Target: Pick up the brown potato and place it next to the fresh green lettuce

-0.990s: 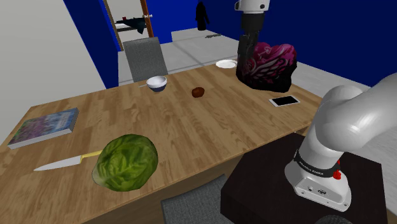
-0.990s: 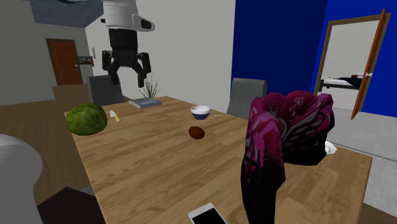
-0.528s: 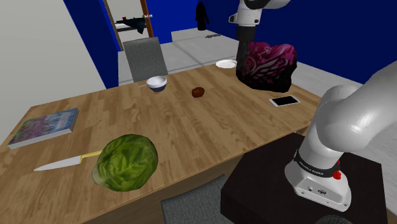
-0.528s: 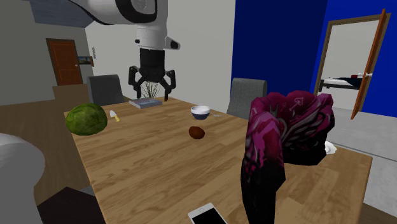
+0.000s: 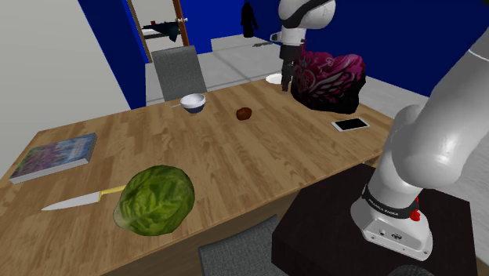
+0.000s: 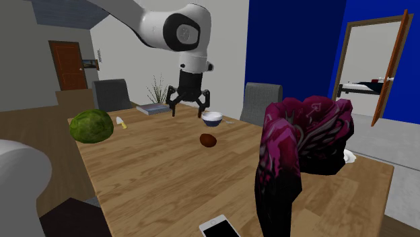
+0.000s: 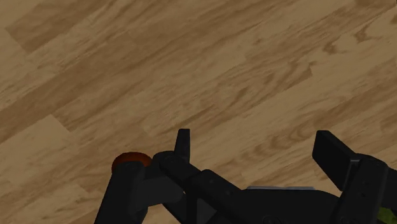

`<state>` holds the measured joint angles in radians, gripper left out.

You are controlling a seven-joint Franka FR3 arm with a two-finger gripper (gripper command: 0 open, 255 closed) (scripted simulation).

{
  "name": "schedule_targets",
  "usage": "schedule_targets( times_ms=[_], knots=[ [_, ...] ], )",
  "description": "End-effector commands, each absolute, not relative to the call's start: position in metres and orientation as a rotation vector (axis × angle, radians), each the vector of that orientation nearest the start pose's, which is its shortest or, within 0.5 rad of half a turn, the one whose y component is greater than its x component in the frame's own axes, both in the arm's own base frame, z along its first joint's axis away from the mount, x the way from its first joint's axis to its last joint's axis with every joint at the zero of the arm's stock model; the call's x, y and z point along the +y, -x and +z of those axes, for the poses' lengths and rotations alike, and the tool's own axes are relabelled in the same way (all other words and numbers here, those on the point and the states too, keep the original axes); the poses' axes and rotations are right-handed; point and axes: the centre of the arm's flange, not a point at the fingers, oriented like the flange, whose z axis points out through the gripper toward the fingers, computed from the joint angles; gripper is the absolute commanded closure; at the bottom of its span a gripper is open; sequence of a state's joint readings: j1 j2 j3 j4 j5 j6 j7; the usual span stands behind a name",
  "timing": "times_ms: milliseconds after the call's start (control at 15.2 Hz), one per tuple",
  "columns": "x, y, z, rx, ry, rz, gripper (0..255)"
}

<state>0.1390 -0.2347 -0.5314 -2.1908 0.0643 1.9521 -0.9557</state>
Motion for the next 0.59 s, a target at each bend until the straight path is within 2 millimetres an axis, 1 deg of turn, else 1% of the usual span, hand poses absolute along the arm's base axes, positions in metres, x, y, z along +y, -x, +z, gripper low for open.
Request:
schedule_targets(
  times_ms=[0,264,528],
  knots=[
    [-0.202,-0.470,0.452,-0.902,2.826,-0.134,0],
    [-0.220,-0.513,0.423,-1.058,2.742,-0.156,0],
    [-0.233,-0.558,0.393,-1.208,2.651,-0.177,0]
  ],
)
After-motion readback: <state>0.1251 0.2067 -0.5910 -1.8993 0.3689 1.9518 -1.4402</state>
